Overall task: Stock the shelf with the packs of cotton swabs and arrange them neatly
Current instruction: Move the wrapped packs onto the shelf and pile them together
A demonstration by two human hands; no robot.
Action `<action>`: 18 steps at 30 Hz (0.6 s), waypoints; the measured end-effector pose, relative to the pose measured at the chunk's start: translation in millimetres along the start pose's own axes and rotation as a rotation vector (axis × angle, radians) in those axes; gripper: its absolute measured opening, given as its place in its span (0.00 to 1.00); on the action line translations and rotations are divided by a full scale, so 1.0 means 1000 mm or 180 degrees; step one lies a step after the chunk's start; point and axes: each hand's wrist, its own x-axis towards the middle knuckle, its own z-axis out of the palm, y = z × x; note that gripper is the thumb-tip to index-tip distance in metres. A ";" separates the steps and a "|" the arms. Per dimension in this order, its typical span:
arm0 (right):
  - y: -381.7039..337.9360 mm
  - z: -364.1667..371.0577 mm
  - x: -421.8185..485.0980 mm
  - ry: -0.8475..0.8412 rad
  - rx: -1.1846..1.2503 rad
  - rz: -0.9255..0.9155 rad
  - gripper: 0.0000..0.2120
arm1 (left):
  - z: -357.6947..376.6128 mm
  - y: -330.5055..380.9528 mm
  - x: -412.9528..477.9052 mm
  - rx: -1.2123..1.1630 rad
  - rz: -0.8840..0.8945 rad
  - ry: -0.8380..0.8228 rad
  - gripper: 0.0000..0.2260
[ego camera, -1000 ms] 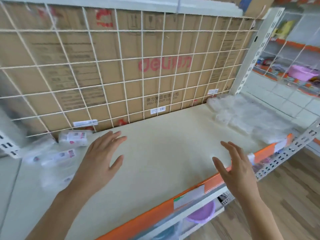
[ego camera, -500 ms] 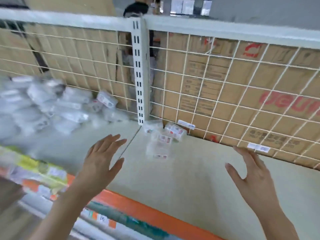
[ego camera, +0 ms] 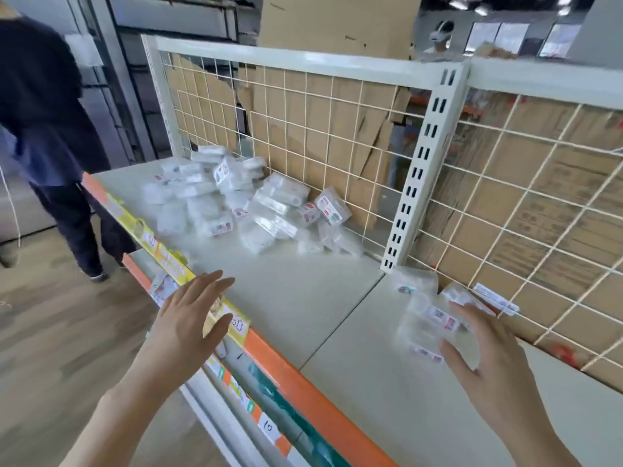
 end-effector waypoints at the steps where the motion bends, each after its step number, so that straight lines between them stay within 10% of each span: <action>1: -0.005 0.007 0.007 -0.0007 0.0027 0.0011 0.29 | 0.001 -0.008 0.007 -0.0025 -0.0004 -0.0033 0.25; 18: -0.090 0.139 0.192 0.0023 -0.0247 0.0144 0.22 | 0.031 -0.086 0.245 -0.1164 0.0768 -0.0299 0.19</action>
